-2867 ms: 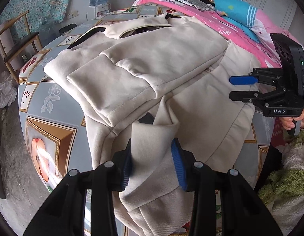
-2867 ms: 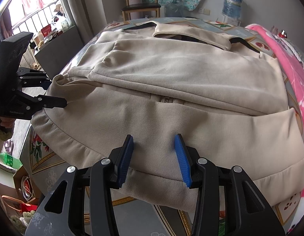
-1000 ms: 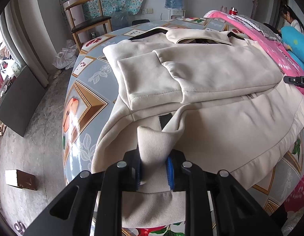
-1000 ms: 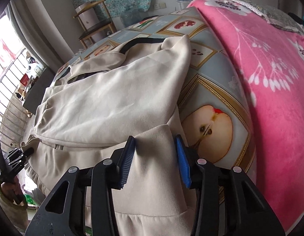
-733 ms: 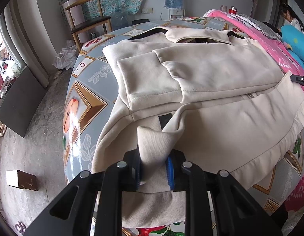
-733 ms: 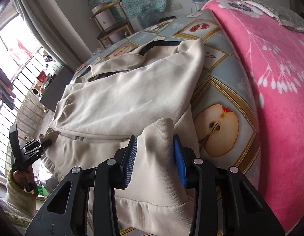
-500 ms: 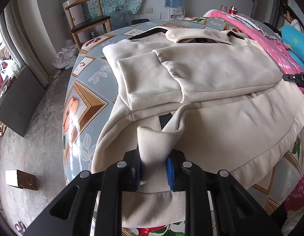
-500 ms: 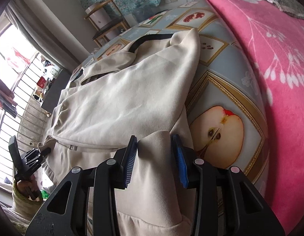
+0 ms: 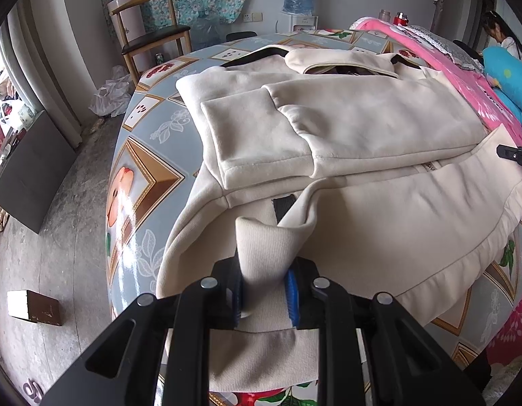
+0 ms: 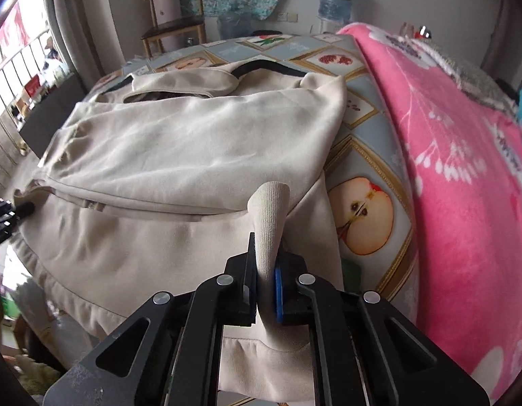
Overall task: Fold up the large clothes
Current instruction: 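Hold the hem fabric raised with both tools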
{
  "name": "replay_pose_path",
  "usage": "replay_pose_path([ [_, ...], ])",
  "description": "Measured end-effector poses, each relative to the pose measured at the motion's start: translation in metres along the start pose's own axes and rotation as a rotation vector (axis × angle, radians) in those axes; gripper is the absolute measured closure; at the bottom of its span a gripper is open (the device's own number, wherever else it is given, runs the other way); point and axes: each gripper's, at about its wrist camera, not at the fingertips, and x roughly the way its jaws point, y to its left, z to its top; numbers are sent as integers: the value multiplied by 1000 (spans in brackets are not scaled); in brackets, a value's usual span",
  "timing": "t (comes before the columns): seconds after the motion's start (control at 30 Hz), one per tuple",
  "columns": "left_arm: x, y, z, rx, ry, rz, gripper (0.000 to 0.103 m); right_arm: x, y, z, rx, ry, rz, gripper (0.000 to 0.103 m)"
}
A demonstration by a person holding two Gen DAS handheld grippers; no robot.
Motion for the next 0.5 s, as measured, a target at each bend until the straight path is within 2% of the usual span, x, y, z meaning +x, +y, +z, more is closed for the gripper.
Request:
replay_pose_path([
  [0.07, 0, 0, 0, 1, 0, 2, 83, -4, 18, -5, -55, -29, -117, 96],
  [0.2, 0, -1, 1, 5, 2, 5, 83, -7, 36, -14, -99, -73, -244, 96],
  [0.27, 0, -1, 1, 5, 2, 6, 83, -3, 37, -15, -100, -74, -270, 96],
  [0.5, 0, -1, 1, 5, 2, 6, 83, 1, 38, -18, -93, -71, -280, 96],
])
